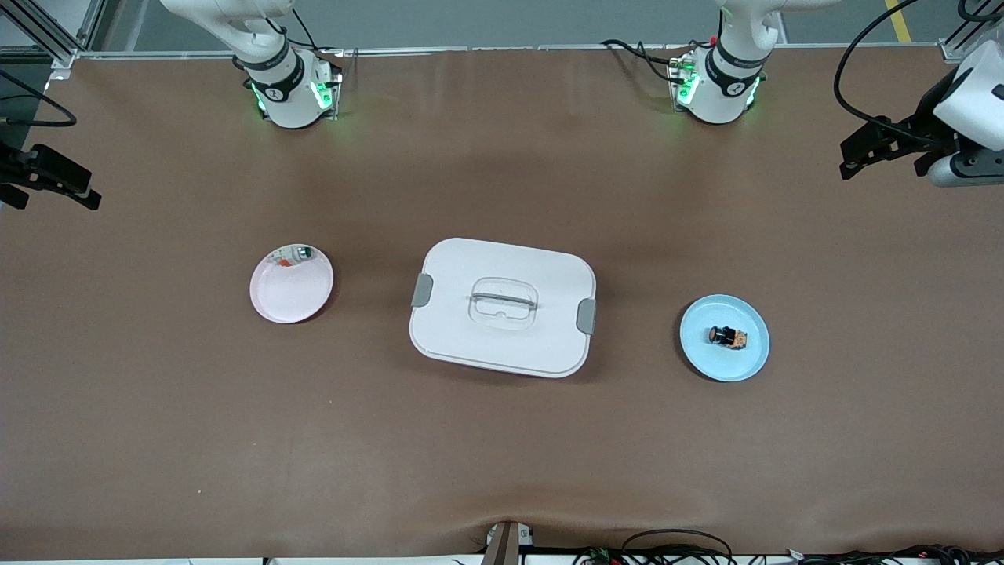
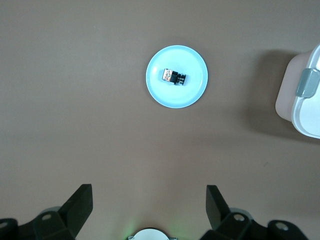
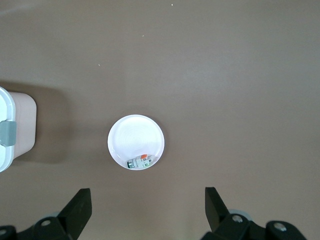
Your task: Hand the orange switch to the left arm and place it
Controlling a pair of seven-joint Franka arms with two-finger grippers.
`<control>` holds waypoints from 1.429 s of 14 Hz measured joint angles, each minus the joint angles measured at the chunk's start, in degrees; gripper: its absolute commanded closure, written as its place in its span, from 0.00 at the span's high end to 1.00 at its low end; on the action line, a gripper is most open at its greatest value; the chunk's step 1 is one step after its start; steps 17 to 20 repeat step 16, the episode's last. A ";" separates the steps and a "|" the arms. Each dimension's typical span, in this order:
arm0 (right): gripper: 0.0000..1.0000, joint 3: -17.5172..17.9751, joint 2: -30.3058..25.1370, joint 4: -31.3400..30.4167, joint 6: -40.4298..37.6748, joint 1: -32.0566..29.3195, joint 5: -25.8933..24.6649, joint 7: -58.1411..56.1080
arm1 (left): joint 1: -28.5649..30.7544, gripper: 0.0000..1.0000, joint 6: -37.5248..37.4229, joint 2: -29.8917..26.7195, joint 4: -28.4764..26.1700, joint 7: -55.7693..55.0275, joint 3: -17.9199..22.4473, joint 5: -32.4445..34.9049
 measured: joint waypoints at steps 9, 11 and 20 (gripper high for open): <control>1.00 0.11 0.00 -0.04 -0.02 0.00 0.01 1.32 | -0.07 1.00 0.31 -0.03 0.09 -1.22 -0.01 0.00; 1.00 0.11 0.00 -0.04 -0.02 0.00 0.01 1.33 | -0.17 1.00 0.48 0.03 0.17 -1.19 -0.05 0.00; 1.00 0.12 0.00 -0.04 -0.02 0.00 0.01 1.02 | -0.11 1.00 0.62 0.04 0.44 -1.19 -0.06 0.00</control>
